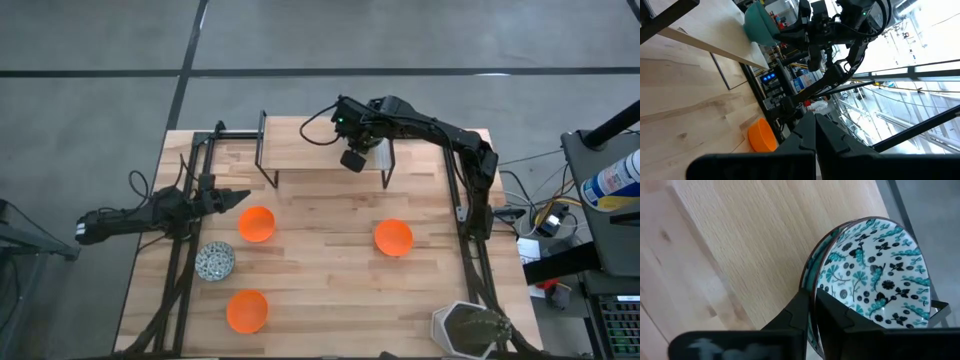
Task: Pick & Place Mini bowls
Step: Stack the top white patterned bowl on top of the white bowl on the shelf
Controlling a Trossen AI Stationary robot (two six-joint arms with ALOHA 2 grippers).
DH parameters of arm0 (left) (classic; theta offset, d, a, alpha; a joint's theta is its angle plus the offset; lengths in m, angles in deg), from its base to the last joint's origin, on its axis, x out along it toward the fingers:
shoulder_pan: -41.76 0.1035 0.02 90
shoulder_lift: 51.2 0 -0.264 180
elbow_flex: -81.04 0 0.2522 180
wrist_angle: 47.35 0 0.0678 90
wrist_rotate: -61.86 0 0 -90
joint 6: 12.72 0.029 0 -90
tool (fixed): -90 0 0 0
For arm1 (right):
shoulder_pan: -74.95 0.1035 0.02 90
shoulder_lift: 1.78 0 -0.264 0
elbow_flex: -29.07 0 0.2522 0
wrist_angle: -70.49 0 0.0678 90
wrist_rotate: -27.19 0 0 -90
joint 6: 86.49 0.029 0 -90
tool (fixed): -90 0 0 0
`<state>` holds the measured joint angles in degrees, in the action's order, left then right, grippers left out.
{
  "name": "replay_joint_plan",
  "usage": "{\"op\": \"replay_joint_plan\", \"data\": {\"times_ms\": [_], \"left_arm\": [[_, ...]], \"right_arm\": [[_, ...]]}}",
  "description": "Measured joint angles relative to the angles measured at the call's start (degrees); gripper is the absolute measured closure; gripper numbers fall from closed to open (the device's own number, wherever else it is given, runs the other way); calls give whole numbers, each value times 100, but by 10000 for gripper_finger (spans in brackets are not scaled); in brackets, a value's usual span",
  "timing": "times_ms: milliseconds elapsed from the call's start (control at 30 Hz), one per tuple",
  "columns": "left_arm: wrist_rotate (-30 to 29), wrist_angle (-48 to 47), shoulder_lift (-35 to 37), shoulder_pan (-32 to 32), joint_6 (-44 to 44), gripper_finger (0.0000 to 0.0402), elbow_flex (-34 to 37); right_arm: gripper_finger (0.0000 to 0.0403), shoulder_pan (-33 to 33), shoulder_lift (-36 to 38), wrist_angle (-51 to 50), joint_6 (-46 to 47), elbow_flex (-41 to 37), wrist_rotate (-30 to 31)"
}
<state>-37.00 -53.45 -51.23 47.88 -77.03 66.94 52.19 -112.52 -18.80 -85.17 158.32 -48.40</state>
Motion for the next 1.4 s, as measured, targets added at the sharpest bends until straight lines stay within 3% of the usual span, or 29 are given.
{"op": "replay_joint_plan", "data": {"times_ms": [533,733,1400], "left_arm": [[0,0,0,0,0,401,0],[0,0,-1,0,0,401,0],[0,0,0,-1,0,401,0]], "right_arm": [[279,101,0,-52,121,418,104],[280,99,0,-80,143,439,662],[282,70,-2,-42,171,197,482]]}}
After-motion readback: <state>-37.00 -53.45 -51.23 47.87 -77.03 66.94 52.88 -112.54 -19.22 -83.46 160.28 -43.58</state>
